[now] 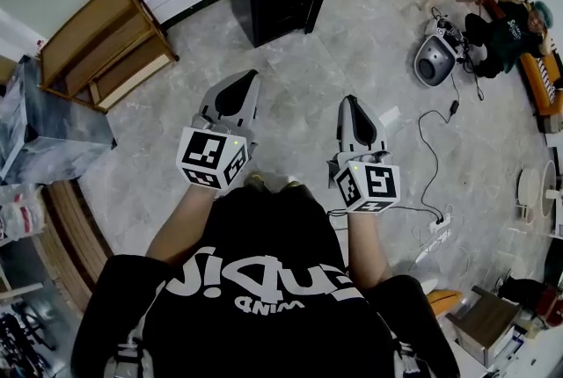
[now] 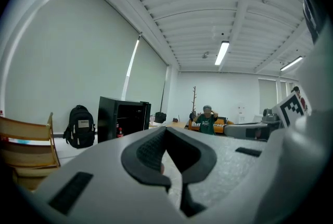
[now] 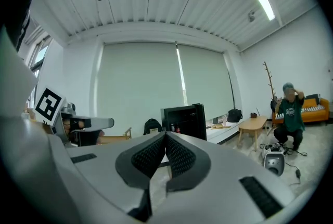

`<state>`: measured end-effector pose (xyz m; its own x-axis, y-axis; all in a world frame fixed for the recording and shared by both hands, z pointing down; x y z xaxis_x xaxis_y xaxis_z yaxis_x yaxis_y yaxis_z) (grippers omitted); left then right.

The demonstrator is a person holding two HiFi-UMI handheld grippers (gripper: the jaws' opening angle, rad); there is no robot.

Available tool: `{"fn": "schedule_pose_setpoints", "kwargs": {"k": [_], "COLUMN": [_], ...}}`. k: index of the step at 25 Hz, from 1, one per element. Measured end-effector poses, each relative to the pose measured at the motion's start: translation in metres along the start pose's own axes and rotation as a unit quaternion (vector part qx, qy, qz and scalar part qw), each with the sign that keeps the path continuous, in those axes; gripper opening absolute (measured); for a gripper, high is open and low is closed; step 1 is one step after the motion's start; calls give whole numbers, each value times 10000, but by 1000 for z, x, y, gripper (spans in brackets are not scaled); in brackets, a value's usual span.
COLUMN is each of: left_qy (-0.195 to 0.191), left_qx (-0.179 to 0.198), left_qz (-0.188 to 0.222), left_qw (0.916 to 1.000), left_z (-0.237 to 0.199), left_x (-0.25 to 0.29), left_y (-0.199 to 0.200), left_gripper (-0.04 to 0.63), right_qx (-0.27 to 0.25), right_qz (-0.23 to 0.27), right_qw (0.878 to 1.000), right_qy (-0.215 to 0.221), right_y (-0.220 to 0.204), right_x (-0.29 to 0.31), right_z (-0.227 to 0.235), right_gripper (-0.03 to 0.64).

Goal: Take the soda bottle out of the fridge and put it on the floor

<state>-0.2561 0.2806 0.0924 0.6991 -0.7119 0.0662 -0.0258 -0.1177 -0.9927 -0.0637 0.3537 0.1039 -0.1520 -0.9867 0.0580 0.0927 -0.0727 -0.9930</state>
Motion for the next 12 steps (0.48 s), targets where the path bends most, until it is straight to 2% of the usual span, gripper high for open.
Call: {"fn": "schedule_pose_setpoints", "kwargs": {"k": [6, 12], "left_qy": [-124, -235], "left_qx": [28, -14], "left_qz": [-35, -60], "left_qw": [9999, 9997], "left_z": [-21, -29], "left_x": [6, 28], "left_y": [-8, -9], "left_gripper": [5, 5], "right_qx": [-33, -35], "right_qz": [65, 91], "right_qw": [9998, 9994], "right_qy": [-175, -343], "right_y": [-9, -10], "right_x": [14, 31], "right_z": [-9, 2], "right_gripper": [20, 20]}}
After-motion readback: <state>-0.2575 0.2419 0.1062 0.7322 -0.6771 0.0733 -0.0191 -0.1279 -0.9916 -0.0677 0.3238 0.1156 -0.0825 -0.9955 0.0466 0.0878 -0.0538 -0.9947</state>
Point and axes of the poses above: the fingertips, and each gripper's own axes: x forward along the fingers, z to its right, y out of its top, the point moved 4 cm from there along -x, backward along the fingers, and after that the axes turned 1 degree about z, right-handed, at the moved point
